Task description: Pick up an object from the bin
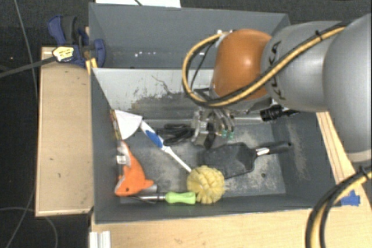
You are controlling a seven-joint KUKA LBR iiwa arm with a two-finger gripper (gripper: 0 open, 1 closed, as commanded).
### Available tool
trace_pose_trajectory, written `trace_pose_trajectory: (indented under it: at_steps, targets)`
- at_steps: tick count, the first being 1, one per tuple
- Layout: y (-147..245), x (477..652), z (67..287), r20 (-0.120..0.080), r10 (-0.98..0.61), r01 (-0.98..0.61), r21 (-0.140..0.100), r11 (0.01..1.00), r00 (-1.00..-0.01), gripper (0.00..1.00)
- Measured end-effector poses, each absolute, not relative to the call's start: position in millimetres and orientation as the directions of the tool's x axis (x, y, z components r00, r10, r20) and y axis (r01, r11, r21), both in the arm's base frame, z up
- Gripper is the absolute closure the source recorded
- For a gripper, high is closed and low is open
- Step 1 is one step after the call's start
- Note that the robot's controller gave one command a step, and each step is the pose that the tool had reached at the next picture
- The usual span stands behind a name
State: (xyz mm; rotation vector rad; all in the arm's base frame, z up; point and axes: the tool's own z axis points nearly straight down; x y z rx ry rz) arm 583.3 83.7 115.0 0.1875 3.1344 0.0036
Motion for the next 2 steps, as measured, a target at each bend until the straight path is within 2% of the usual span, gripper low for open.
trace_pose_trajectory:
  at_steps: [2]
  targets:
    - [84,583.4,156,-0.001,0.121,0.121,0.002,0.993,-0.993,1.0]
